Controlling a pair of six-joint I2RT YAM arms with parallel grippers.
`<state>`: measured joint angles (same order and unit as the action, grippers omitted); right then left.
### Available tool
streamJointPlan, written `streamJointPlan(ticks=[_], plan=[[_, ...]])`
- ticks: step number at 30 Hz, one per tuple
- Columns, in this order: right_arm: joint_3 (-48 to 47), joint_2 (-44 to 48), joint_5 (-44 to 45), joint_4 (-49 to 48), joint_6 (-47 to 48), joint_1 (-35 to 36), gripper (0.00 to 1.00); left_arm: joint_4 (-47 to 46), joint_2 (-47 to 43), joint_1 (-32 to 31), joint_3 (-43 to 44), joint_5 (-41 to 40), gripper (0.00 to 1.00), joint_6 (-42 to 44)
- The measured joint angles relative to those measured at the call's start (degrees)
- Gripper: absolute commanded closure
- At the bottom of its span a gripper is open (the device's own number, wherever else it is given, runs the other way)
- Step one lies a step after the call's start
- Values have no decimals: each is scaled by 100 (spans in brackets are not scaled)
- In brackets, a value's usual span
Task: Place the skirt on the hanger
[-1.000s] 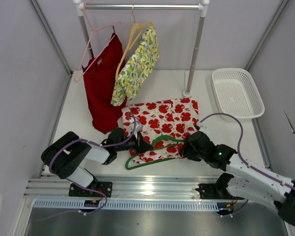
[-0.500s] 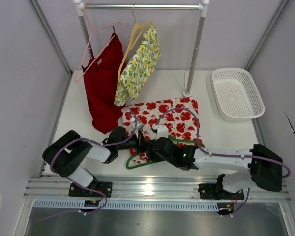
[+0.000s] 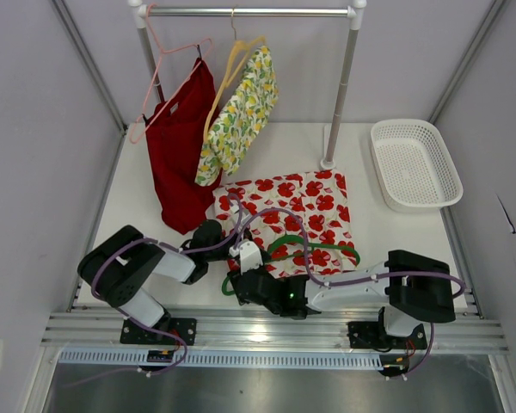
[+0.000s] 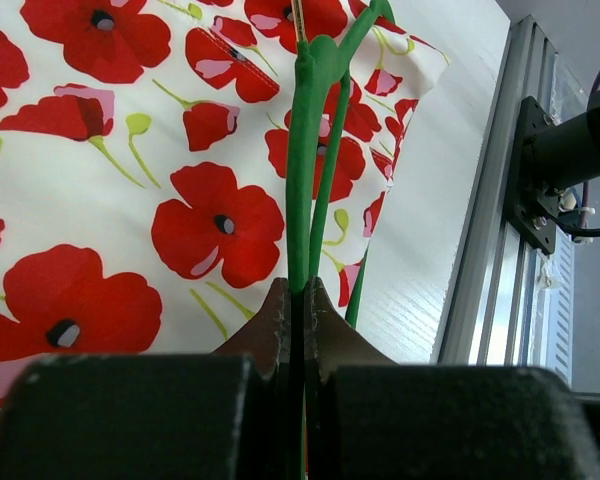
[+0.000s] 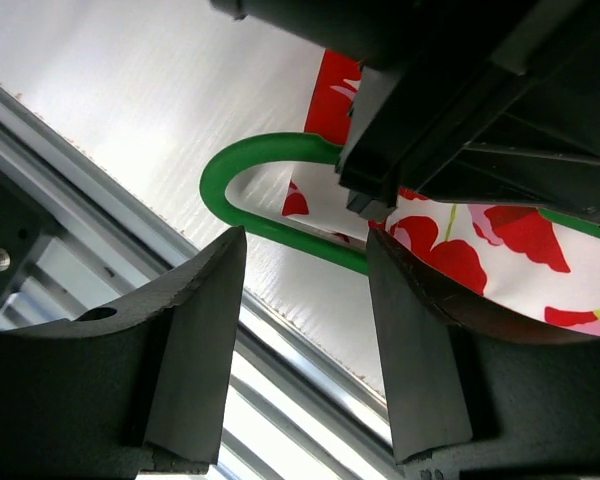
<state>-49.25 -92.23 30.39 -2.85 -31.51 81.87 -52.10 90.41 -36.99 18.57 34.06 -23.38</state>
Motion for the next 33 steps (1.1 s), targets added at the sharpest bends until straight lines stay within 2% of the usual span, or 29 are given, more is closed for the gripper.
streamJointPlan(ticks=[14,19,25,26,30,33], plan=[[-232,-645,603,-315,431,225,43,37,74,0,61,72,100,2],[-328,-813,717,-308,507,229,46,46,133,0,96,85,100,7],[-396,-984,822,-306,595,229,57,87,181,0,146,107,100,35],[-404,-1010,828,-304,614,229,64,92,181,0,149,107,100,42],[-415,-1051,903,-306,697,236,80,129,184,0,164,107,100,55],[-420,-1051,973,-304,752,236,87,149,184,0,173,109,100,59]])
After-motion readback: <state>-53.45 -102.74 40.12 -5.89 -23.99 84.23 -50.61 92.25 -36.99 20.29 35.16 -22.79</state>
